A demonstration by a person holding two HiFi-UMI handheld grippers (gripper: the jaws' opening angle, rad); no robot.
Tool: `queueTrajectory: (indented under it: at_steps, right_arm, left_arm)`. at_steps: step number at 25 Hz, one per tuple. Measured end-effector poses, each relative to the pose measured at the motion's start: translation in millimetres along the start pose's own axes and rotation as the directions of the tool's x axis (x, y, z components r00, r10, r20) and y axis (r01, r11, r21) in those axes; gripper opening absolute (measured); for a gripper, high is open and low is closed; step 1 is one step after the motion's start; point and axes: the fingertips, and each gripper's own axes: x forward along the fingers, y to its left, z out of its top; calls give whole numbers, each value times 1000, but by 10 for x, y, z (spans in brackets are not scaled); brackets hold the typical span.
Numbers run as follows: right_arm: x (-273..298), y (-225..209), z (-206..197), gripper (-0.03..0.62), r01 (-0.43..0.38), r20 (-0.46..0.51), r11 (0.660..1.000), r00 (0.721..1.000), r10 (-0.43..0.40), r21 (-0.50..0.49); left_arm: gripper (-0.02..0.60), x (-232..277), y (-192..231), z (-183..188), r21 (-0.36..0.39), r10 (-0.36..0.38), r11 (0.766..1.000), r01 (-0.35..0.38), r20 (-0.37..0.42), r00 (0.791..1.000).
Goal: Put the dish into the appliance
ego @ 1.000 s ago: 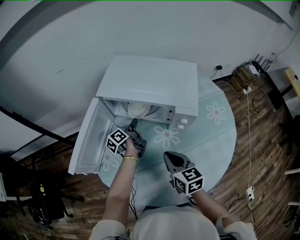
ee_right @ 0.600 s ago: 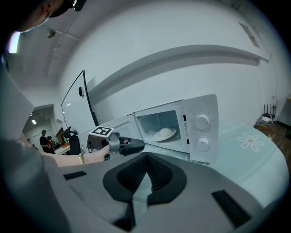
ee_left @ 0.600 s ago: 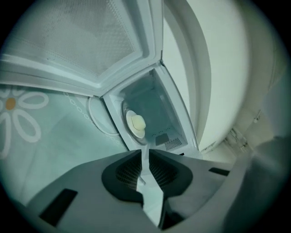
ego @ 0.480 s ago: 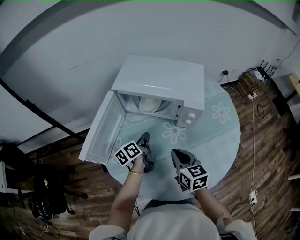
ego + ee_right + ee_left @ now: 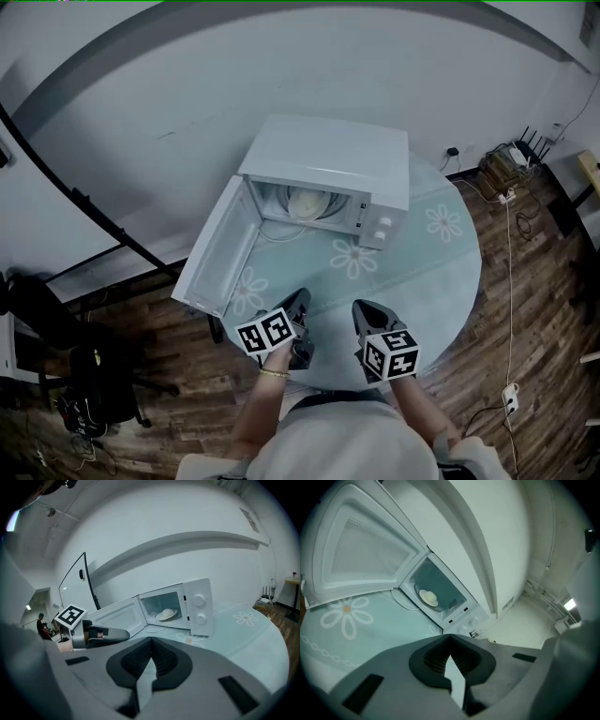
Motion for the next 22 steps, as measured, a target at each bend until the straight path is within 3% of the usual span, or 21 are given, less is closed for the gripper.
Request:
queueTrajectory:
  at_steps: [7,22]
  right_arm:
    - [-206,96,-106,6,3,0,1000,1000,-3,13]
    - [-463,336,-293,6,-25,-10,1000,1000,25,9]
  left_arm:
    - [12,-340,-192,-239,88,8,996,-3,-56,998]
    - [12,-627,-328,-560,84,-20,996,29,-116,993]
